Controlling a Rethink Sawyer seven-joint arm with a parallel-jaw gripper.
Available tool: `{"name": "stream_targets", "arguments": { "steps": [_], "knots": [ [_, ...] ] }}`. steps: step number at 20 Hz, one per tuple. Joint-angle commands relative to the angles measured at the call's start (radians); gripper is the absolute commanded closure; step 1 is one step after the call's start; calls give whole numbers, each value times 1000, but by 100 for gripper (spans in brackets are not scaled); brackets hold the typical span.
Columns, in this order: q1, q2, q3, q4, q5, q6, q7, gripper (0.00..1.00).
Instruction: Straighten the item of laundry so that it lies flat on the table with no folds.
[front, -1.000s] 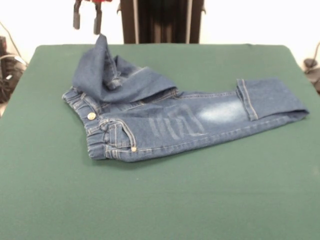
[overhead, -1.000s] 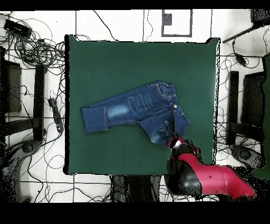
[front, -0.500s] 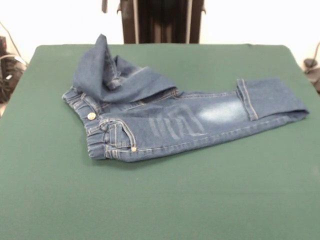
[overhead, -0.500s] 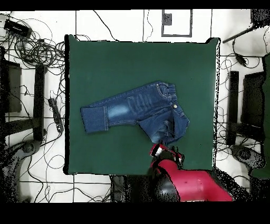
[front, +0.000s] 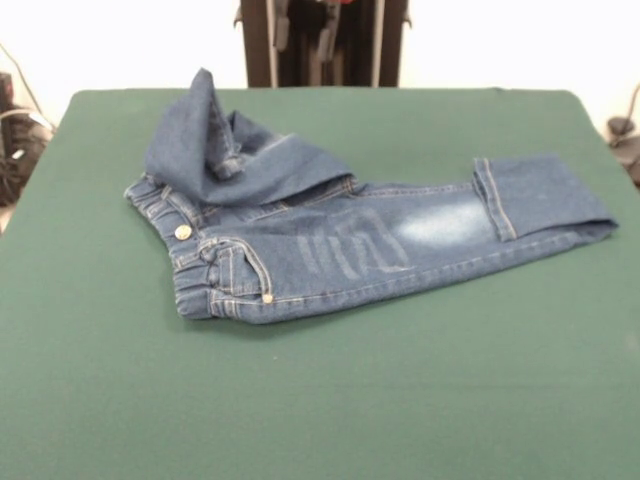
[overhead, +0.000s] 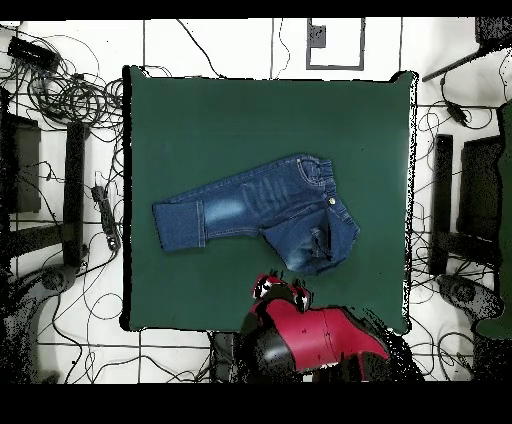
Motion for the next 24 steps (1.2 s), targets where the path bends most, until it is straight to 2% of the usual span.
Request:
{"name": "stream_targets", "arguments": {
  "steps": [1, 8, 16, 20, 24],
  "knots": [
    [2, 212, -87, -137, 47, -99, 155, 0],
    [-23, 354, -125, -233, 33, -189, 114, 0],
    [2, 566, -199, -372, 83, -290, 112, 0],
    [18, 633, -219, -421, 118, -319, 113, 0],
    [16, 655, -224, -437, 137, -331, 96, 0]
  ]
}}
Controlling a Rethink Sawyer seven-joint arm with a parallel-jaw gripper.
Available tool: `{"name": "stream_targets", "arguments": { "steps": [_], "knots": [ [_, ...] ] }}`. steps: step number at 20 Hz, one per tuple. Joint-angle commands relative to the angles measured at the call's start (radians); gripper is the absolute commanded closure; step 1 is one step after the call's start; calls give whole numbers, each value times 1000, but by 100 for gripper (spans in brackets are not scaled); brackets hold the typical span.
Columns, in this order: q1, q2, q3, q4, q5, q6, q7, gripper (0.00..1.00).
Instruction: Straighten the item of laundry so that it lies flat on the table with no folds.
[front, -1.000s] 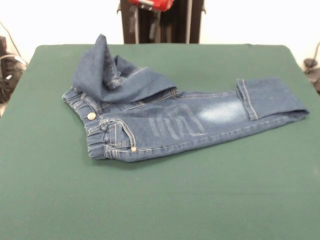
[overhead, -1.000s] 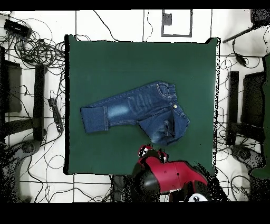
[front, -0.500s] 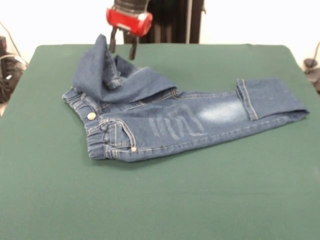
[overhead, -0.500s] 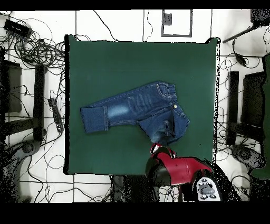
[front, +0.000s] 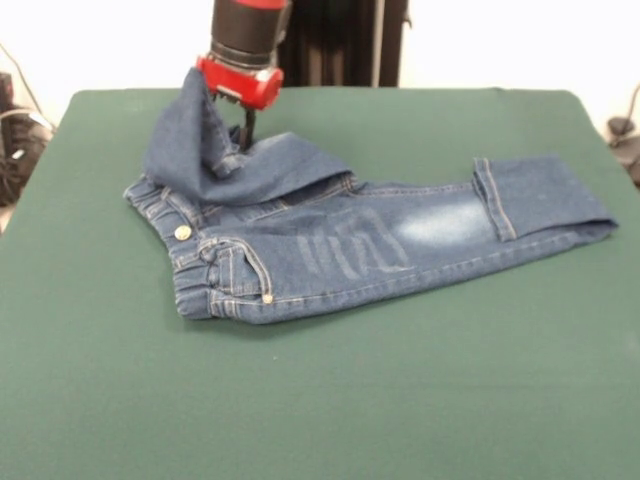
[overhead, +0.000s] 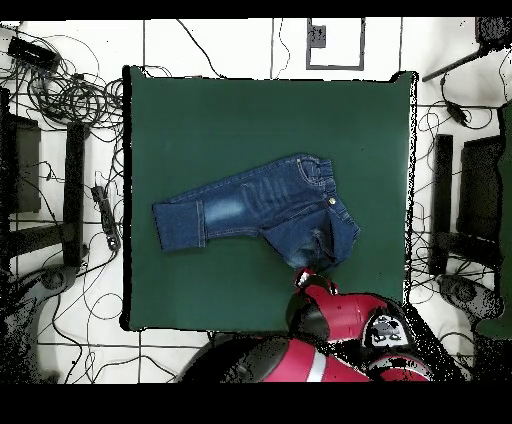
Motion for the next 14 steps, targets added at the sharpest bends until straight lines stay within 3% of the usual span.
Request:
{"name": "stream_targets", "arguments": {
  "steps": [1, 7, 14],
  "knots": [
    [17, 142, 27, -180, 95, -52, 90, 0],
    [-17, 102, 54, -170, 66, -23, 64, 0],
    [-129, -83, 158, -85, -14, 107, -16, 0]
  ]
}}
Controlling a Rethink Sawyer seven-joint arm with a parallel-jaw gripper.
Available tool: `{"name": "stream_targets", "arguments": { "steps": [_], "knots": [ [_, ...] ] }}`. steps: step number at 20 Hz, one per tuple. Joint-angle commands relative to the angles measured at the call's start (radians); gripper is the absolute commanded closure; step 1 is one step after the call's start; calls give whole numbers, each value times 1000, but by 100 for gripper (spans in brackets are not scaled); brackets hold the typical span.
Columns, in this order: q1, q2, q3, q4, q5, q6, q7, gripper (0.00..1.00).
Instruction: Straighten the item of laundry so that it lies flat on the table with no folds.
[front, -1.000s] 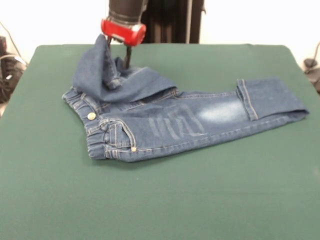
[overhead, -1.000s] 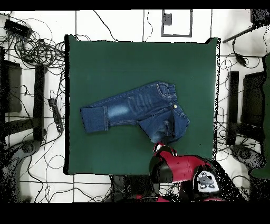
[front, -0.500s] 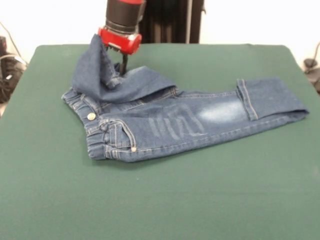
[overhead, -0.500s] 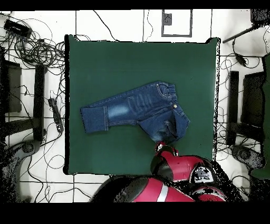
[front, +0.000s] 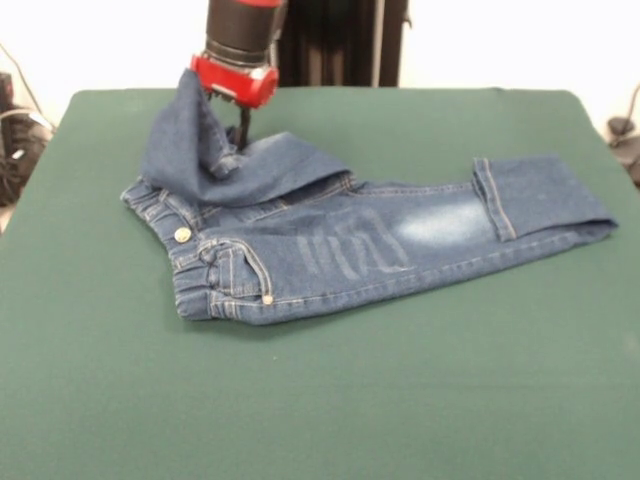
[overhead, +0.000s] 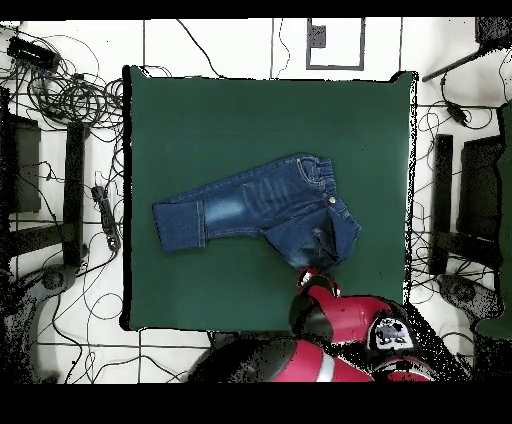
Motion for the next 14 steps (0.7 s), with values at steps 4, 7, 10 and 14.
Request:
{"name": "stream_targets", "arguments": {
  "steps": [4, 7, 10, 14],
  "knots": [
    [-211, -191, 268, -47, -35, 231, -101, 0],
    [-284, -258, 347, -14, -39, 301, -158, 0],
    [-349, -327, 418, 23, -28, 370, -209, 0],
    [-401, -395, 483, 59, -12, 440, -243, 0]
  ]
}}
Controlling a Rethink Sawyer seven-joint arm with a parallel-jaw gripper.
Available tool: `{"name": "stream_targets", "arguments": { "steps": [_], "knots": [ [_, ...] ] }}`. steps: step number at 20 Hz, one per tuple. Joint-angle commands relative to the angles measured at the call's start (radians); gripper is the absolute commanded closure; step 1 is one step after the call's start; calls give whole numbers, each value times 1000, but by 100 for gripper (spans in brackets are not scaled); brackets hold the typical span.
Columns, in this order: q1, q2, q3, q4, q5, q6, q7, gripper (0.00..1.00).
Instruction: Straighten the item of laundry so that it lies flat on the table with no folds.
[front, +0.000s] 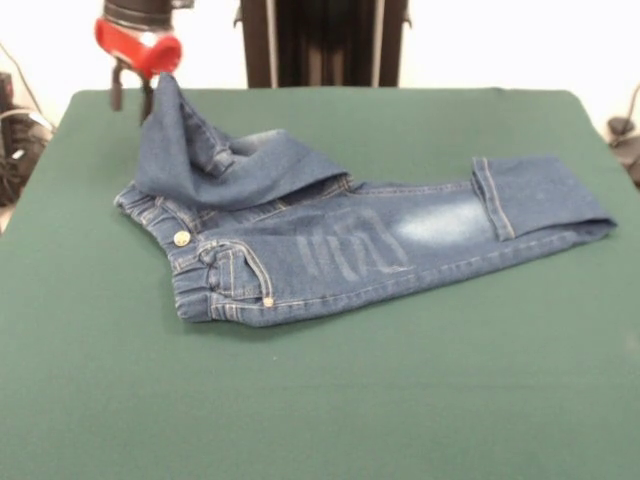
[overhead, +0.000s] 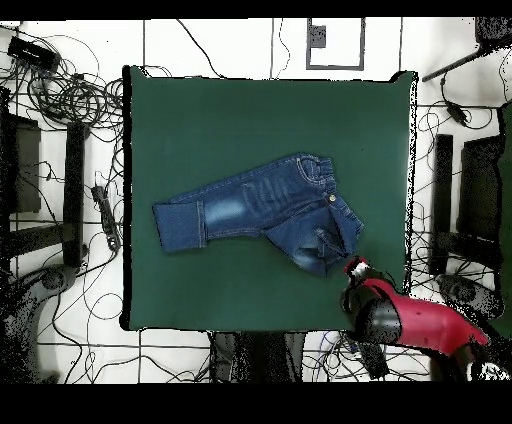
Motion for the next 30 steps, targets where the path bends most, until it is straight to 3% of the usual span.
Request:
{"name": "stream_targets", "arguments": {
  "steps": [1, 8, 23, 30],
  "knots": [
    [-47, -151, 258, 56, 6, 197, -240, 0],
    [-55, -167, 296, 69, -15, 225, -198, 0],
    [53, -190, 264, 122, 24, 224, -60, 0],
    [110, -147, 223, 101, 12, 188, -10, 0]
  ]
}}
